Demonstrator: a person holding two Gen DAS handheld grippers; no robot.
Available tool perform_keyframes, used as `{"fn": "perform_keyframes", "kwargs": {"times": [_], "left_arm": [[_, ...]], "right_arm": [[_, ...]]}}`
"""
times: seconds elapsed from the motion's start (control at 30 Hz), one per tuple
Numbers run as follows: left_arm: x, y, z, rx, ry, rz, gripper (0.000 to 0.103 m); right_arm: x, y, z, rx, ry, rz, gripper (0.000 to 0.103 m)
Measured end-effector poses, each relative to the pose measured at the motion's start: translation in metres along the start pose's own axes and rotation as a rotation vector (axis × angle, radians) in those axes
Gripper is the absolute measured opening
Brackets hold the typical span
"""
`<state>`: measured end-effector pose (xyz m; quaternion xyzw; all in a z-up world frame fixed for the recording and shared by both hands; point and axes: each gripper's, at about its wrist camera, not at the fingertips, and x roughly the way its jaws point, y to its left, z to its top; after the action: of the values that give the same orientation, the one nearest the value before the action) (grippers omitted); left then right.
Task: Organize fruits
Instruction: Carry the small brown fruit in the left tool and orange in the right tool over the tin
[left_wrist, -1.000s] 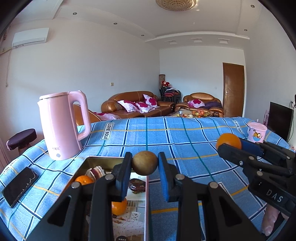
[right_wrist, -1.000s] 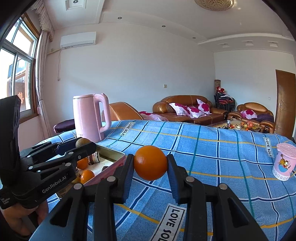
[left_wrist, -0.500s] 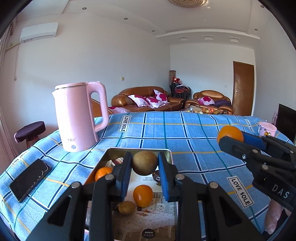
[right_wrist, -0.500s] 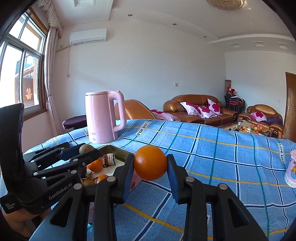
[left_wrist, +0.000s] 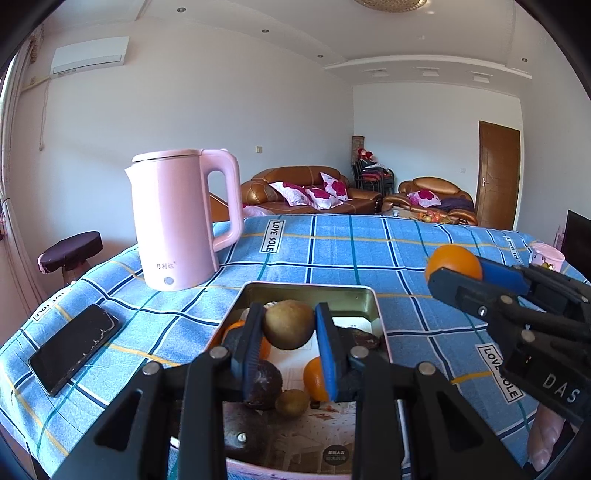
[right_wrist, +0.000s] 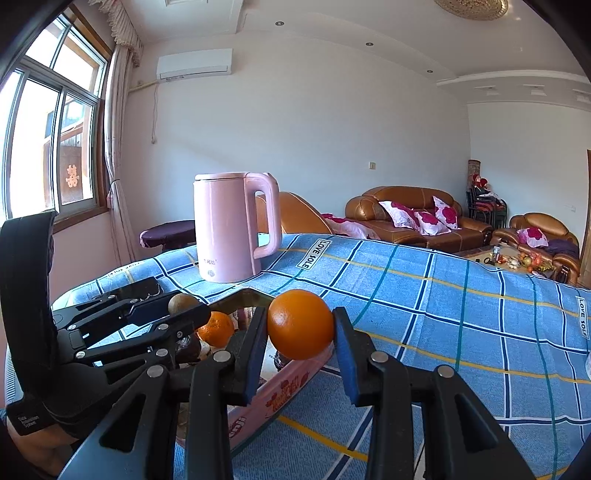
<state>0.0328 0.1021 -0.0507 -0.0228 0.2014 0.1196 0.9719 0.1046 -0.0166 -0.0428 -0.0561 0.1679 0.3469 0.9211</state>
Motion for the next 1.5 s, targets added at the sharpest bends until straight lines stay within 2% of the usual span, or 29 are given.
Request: {"fn": "perform_keyframes", "kwargs": {"times": [0.43,0.97,1.5], "left_arm": [[-0.001,0.026,-0.005,-0.034,0.019,0.016,0.03],[-0.004,0.028,-0.013,-0.03,0.037,0.008,0.03],[0.003,0.031,-0.021,-0.022,0.075,0.008,0.03]], "right_arm": [[0.02,0.017,-0.003,-0.007,0.042,0.041,0.037],[0.032,0.039,-0.015,-0.027,0.093,0.076,0.037],[0.041,0.044,-0.017,-0.04,0.134,0.1,0.037]]}}
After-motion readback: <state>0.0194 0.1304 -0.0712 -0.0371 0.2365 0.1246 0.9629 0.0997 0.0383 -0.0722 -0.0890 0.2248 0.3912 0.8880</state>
